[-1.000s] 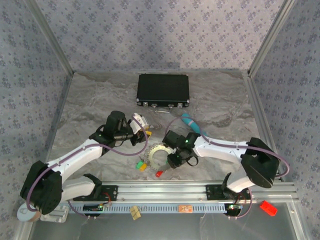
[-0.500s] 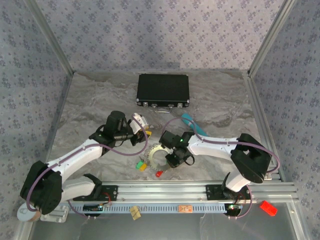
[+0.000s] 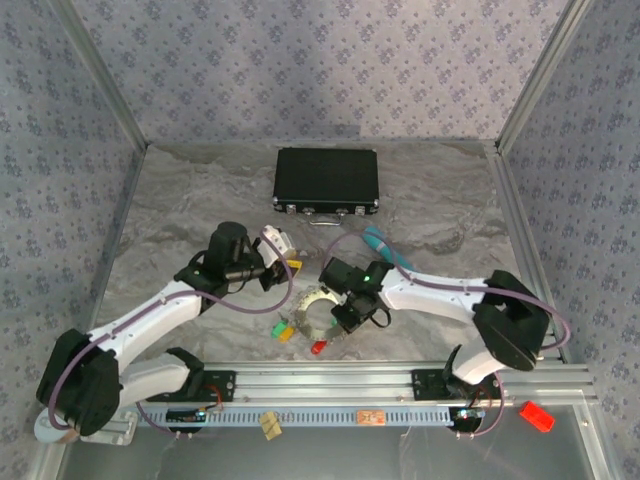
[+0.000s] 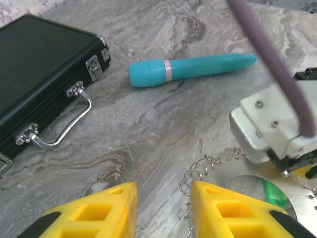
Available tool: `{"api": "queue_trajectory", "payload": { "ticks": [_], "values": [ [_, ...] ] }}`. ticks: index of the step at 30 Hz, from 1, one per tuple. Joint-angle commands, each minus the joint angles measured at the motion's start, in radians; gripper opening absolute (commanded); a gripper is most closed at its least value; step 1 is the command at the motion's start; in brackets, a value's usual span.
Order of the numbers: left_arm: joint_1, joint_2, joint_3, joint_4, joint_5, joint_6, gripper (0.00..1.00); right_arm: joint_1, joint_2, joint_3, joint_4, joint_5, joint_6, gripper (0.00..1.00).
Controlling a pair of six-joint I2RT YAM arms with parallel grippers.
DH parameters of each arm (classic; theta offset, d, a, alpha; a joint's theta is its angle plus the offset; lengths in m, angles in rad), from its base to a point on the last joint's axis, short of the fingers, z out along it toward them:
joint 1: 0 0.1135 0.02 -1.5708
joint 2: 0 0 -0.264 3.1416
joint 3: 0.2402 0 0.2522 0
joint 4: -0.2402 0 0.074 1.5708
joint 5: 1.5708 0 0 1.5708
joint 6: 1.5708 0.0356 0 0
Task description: Put the keys on the keyring
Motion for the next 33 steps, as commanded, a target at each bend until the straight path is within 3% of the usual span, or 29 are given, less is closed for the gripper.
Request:
{"api": "queue_trajectory", "payload": {
  "ticks": [1,5,14,25,33],
  "values": [
    [0.003,-0.051,0.001,-0.043,0.04,-0.011,0.34,-0.003,-0.107,0.043,0.047,-0.006,-0.148,0.0],
    [0.003,-0.094,-0.009,-0.11,0.124,-0.005,0.34,-0.031,-0.165,0.063,0.129,-0.104,-0.295,0.0],
    [-0.043,-0.08,-0.046,-0.127,0.311,0.065,0.32,-0.092,-0.135,0.118,0.204,-0.335,-0.487,0.0],
    [-0.066,0.002,-0.058,-0.148,0.368,0.153,0.32,-0.086,-0.12,0.133,0.256,-0.373,-0.514,0.0],
    [-0.066,0.038,-0.046,-0.125,0.368,0.151,0.24,-0.077,-0.112,0.135,0.29,-0.382,-0.52,0.0]
  ]
}}
